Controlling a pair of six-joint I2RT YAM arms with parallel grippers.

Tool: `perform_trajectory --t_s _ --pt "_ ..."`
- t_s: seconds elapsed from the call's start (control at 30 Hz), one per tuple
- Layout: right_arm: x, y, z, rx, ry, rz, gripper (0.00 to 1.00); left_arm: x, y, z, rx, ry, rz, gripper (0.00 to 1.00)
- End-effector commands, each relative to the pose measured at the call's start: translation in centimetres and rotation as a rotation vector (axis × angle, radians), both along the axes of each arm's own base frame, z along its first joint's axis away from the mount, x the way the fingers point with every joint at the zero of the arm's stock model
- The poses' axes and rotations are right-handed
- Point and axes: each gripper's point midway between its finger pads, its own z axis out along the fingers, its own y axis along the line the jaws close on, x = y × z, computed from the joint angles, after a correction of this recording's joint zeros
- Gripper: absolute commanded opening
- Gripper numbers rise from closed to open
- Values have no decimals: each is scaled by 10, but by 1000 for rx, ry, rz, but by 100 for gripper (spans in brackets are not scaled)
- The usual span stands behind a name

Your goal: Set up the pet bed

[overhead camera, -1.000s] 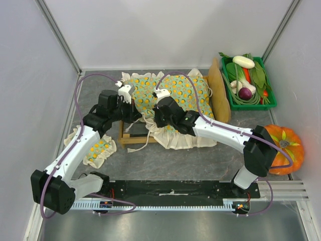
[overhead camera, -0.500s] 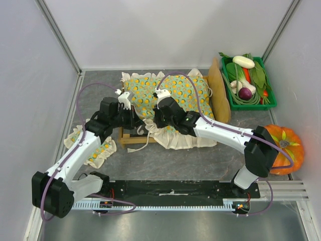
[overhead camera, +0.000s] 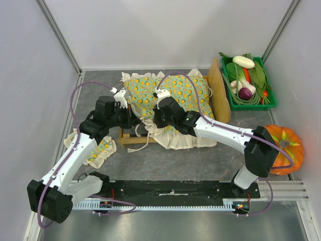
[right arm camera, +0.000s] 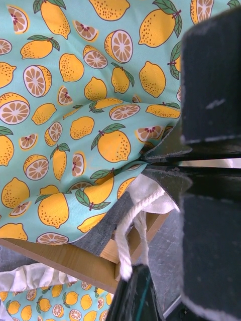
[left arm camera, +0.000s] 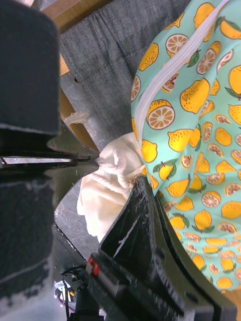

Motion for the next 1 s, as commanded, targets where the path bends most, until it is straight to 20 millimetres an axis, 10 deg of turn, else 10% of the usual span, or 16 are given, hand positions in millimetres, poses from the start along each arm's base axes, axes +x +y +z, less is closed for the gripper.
perform_trajectory --t_s 0.0,0.63,0.97 --pt "3 5 23 68 -33 6 8 7 -1 -13 25 33 7 2" --pt "-3 11 23 97 -13 37 9 -11 21 -92 52 167 174 2" --pt "-7 12 17 104 1 41 9 -10 39 -76 63 135 298 68"
